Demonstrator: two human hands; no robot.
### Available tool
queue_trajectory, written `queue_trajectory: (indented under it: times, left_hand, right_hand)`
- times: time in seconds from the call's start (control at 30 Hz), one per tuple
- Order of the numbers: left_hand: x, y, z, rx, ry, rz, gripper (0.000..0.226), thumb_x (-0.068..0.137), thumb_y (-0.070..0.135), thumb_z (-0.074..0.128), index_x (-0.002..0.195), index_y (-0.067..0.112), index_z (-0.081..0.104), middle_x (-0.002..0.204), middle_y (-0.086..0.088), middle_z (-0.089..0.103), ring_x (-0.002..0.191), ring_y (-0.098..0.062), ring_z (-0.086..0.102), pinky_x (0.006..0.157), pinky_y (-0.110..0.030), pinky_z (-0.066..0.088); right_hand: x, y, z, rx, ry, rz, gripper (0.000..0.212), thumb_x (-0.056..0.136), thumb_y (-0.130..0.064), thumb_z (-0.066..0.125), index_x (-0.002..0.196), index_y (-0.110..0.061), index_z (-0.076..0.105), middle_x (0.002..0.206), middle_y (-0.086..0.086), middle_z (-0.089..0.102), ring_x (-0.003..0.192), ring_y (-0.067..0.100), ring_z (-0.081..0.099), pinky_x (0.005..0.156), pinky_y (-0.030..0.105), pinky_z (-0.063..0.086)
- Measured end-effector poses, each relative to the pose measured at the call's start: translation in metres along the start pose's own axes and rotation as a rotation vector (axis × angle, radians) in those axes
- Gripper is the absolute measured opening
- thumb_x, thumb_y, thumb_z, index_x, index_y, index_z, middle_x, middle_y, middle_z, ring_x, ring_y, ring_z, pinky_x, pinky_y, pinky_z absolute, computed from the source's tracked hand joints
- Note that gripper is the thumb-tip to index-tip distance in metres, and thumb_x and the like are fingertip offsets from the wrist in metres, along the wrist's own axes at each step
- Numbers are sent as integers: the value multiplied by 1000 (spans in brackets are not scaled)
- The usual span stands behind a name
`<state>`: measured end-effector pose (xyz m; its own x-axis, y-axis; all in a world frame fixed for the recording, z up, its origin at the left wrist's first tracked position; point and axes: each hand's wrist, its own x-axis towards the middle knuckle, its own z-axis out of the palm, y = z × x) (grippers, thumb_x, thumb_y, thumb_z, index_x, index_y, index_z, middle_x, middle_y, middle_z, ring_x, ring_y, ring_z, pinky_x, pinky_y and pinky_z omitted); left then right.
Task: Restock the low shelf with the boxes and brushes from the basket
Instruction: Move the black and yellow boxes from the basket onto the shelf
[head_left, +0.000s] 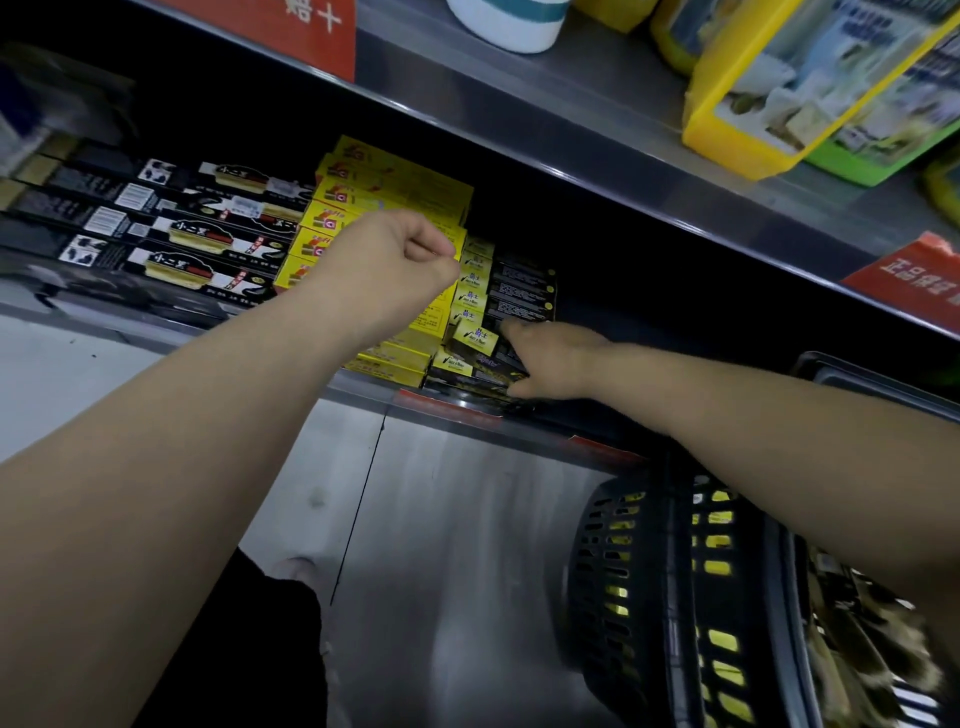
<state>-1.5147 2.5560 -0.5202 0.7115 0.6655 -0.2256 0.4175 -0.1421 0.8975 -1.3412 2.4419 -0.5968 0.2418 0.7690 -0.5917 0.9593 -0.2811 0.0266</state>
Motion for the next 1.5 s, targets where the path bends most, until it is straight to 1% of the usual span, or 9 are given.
queue_trajectory:
  times: [0.23,0.5,0.7,0.83,0.97,1.07,1.2,1.4,1.5]
  left_hand:
    - [-1,7,10,18,-24,32,16,90,21,57,104,15,64,82,1,61,69,-2,52,43,-2,34]
    - [-9,16,15,105,-32,66,13,89,21,57,98,17,64,90,3,63,56,-2,47,39,-3,32]
    - [-19,37,34,175,-63,150,5,84,20,60,87,20,64,76,9,59,55,0,47,43,-4,34]
    - [-34,63,72,253,-174,274,12,81,19,60,72,26,62,73,9,59,62,-7,53,56,-16,41]
    - [-54,88,110,297,-251,379,16,80,21,62,67,30,57,82,5,62,79,-15,61,76,-27,50]
    - [-69,105,140,283,-275,455,14,80,20,63,70,29,59,72,12,57,71,-10,56,73,-27,49]
    - [-96,120,190,309,-377,570,7,83,17,59,85,23,63,80,8,63,78,-11,59,78,-29,49]
    - [-121,114,244,415,-605,610,10,88,25,57,97,26,62,93,15,64,91,-5,59,83,-26,46]
    - [-121,113,263,384,-675,537,8,88,27,58,95,28,63,93,14,63,88,-1,58,83,-26,48]
  right_hand:
    - [2,-2,7,-76,84,-67,67,85,-33,64,138,-15,27,120,9,54,86,23,53,48,27,34]
    - [3,-3,3,-34,28,-96,75,85,-36,63,144,-15,21,136,11,43,114,27,50,76,34,48]
    - [-25,6,-34,294,-55,52,73,74,-51,71,131,-17,43,122,2,55,108,19,55,94,34,46]
    - [-89,29,-52,531,211,55,31,85,-23,66,112,-12,57,103,2,62,95,15,57,79,22,46]
    - [-181,50,-44,640,331,57,18,90,-3,56,105,-11,61,101,2,64,93,12,60,88,25,47]
    - [-246,66,-25,824,361,64,22,90,5,53,101,-14,60,95,0,65,86,5,60,84,18,48]
    - [-306,97,26,968,370,201,20,88,0,57,96,-18,60,94,1,65,85,7,60,83,21,49]
    - [-320,152,146,759,118,456,14,88,-15,61,103,-16,61,101,3,64,97,22,61,84,32,47]
    - [-305,176,191,698,51,617,31,87,-24,62,116,-13,54,115,8,58,106,26,56,85,31,45]
